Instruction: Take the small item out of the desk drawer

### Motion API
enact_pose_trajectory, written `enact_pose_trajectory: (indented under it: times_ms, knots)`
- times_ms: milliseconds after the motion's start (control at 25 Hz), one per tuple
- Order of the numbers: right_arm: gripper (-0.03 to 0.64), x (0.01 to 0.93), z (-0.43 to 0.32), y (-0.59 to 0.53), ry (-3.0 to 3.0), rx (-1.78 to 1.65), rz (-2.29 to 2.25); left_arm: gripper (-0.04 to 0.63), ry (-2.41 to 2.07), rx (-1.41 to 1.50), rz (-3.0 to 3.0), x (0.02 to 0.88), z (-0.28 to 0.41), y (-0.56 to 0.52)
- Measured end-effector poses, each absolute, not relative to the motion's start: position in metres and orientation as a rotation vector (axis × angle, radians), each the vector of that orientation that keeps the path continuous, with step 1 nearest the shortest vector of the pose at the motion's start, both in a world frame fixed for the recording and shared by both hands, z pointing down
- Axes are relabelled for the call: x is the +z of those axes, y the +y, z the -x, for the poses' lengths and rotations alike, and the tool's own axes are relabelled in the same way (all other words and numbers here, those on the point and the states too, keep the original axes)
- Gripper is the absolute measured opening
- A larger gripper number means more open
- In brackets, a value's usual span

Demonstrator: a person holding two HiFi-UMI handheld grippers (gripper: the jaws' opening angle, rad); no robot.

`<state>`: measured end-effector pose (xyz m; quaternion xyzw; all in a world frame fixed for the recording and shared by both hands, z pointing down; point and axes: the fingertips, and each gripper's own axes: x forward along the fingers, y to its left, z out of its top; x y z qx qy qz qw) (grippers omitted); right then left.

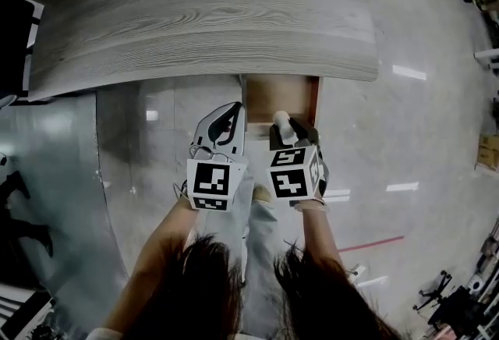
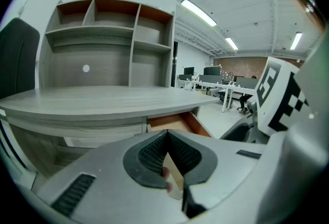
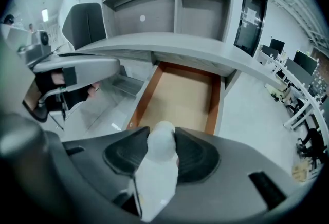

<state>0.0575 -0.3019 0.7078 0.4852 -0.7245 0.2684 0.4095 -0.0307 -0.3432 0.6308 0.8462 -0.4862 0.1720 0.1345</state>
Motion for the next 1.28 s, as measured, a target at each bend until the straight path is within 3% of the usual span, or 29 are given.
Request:
enact_pose_trajectory:
  times_ms: [1280]
  knots:
    - [0.169,0.580,-0.083,-0.254,-2.021,0.526,-1.359,0.012,-1.528,0.452,-2.361,0.540,0.004,-0.256]
